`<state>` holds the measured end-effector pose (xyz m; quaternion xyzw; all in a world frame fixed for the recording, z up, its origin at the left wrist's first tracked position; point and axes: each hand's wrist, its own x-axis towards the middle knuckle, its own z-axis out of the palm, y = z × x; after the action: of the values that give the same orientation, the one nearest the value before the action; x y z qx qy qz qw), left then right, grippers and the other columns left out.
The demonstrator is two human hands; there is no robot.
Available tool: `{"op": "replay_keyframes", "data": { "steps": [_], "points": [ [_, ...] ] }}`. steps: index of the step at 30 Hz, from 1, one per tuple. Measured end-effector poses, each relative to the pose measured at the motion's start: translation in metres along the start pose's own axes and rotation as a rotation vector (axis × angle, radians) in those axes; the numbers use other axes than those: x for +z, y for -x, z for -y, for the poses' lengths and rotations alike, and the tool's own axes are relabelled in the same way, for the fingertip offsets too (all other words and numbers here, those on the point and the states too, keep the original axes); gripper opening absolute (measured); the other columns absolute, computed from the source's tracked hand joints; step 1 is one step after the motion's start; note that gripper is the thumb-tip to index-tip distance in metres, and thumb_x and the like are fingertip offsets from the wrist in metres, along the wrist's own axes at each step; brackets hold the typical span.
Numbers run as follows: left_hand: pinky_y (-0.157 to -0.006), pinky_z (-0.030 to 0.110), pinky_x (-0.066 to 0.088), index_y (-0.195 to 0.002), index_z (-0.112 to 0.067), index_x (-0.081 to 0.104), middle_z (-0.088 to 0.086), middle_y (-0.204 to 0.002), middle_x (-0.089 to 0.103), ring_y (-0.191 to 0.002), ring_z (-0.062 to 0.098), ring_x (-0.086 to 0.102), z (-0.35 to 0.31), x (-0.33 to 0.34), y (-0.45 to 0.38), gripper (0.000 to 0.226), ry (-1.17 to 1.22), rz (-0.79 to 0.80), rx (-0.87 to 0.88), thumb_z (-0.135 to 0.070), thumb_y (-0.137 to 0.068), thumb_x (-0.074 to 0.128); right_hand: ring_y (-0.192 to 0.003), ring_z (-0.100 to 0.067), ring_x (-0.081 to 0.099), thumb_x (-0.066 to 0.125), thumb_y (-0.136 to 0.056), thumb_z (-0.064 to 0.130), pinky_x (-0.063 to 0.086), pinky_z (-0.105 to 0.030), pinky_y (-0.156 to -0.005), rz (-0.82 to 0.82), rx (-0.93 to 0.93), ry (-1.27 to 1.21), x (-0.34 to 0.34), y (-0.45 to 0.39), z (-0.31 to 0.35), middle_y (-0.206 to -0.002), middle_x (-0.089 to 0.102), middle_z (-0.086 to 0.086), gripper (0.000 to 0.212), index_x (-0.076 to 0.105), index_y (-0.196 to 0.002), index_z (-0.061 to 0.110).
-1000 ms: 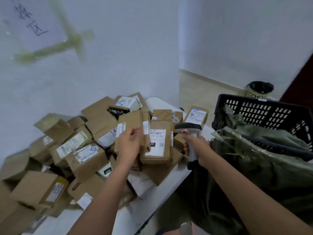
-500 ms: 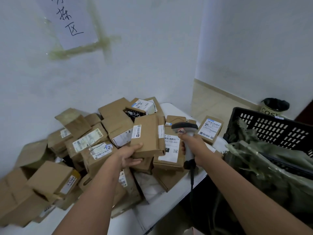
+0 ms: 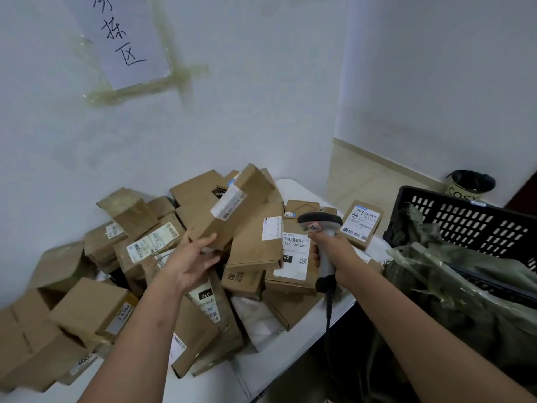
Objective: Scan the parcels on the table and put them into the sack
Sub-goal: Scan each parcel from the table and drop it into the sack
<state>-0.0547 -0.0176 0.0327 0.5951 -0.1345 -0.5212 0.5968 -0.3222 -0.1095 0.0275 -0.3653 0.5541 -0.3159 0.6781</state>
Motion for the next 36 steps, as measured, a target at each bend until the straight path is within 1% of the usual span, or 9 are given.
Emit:
{"op": "replay_keyframes", "data": {
  "steps": [2, 5, 9, 13, 16, 22, 27, 32, 36],
  "points": [
    [-0.098, 0.055, 0.046, -0.122, -0.037, 0.049, 0.007, -0.114, 0.062, -0.101, 0.034, 0.063, 0.001, 0.0, 0.003, 0.043, -0.225, -0.051, 0.035, -0.009, -0.093, 0.064, -0.051, -0.015, 0.052, 0.066, -0.092, 0.018, 0.046, -0.026, -0.049, -0.007, -0.003, -0.027, 0.001, 0.001, 0.002, -0.062, 0.056, -0.006, 0.014, 0.059, -0.089, 0.007],
    [-0.091, 0.041, 0.052, -0.124, -0.034, 0.053, 0.011, -0.115, 0.059, -0.1, 0.031, 0.062, 0.006, 0.001, 0.003, 0.043, -0.33, -0.051, 0.073, -0.005, -0.095, 0.061, -0.051, -0.016, 0.051, 0.065, -0.092, 0.018, 0.046, -0.026, -0.05, -0.028, -0.012, -0.056, -0.001, 0.003, 0.005, -0.063, 0.056, -0.006, 0.015, 0.057, -0.084, 0.009],
    [-0.073, 0.019, 0.057, -0.116, -0.016, 0.058, 0.013, -0.117, 0.058, -0.094, 0.018, 0.062, 0.019, 0.005, 0.002, 0.036, -0.252, -0.029, 0.079, 0.009, -0.09, 0.061, -0.053, -0.016, 0.052, 0.066, -0.092, 0.017, 0.046, -0.027, -0.052, -0.02, -0.027, -0.053, -0.003, 0.008, 0.007, -0.064, 0.056, -0.006, 0.014, 0.057, -0.085, 0.009],
    [-0.087, 0.025, 0.052, -0.119, -0.003, 0.058, 0.009, -0.12, 0.063, -0.108, 0.016, 0.062, 0.031, 0.009, 0.003, 0.033, -0.111, -0.045, 0.055, -0.024, -0.095, 0.064, -0.055, -0.017, 0.053, 0.066, -0.091, 0.018, 0.048, -0.028, -0.054, 0.001, -0.029, -0.039, -0.004, 0.011, 0.009, -0.066, 0.057, -0.006, 0.013, 0.058, -0.09, 0.008],
    [-0.08, 0.025, 0.051, -0.105, -0.01, 0.058, 0.009, -0.121, 0.059, -0.095, 0.014, 0.06, 0.037, 0.009, 0.001, 0.008, -0.021, -0.188, 0.093, -0.015, -0.101, 0.053, -0.052, -0.015, 0.052, 0.066, -0.091, 0.018, 0.046, -0.026, -0.051, 0.027, -0.053, -0.013, -0.003, 0.015, 0.014, -0.062, 0.056, -0.005, 0.013, 0.056, -0.088, 0.009],
    [-0.076, 0.046, 0.055, -0.15, -0.02, 0.026, 0.017, -0.139, 0.05, -0.101, 0.028, 0.061, 0.043, 0.004, -0.003, 0.069, 0.247, -0.1, -0.048, 0.009, -0.093, 0.053, -0.047, -0.011, 0.051, 0.065, -0.092, 0.017, 0.046, -0.023, -0.046, 0.085, -0.159, 0.135, -0.002, 0.03, 0.035, -0.061, 0.057, -0.004, 0.014, 0.056, -0.084, 0.01],
    [-0.078, 0.042, 0.06, -0.132, -0.006, 0.048, 0.022, -0.134, 0.057, -0.109, 0.033, 0.063, 0.044, 0.009, -0.001, 0.042, 0.335, -0.012, -0.013, 0.01, -0.093, 0.052, -0.048, -0.012, 0.053, 0.066, -0.092, 0.023, 0.048, -0.023, -0.047, 0.144, -0.207, 0.28, 0.001, 0.044, 0.05, -0.063, 0.06, -0.005, 0.015, 0.058, -0.09, 0.01],
    [-0.079, 0.039, 0.061, -0.153, -0.016, 0.026, 0.018, -0.14, 0.052, -0.116, 0.032, 0.062, 0.044, 0.012, -0.002, 0.077, 0.416, 0.01, 0.058, 0.011, -0.088, 0.057, -0.047, -0.013, 0.054, 0.065, -0.092, 0.027, 0.047, -0.022, -0.045, 0.192, -0.217, 0.358, 0.007, 0.054, 0.056, -0.063, 0.061, -0.007, 0.021, 0.06, -0.099, 0.007],
    [-0.079, 0.036, 0.061, -0.148, -0.017, 0.032, 0.011, -0.123, 0.062, -0.101, 0.024, 0.067, 0.045, 0.018, -0.002, 0.067, 0.365, 0.016, 0.088, 0.013, -0.091, 0.053, -0.046, -0.013, 0.054, 0.066, -0.091, 0.029, 0.046, -0.023, -0.045, 0.207, -0.215, 0.415, 0.01, 0.057, 0.06, -0.064, 0.062, -0.008, 0.024, 0.062, -0.098, 0.007]
  ]
}}
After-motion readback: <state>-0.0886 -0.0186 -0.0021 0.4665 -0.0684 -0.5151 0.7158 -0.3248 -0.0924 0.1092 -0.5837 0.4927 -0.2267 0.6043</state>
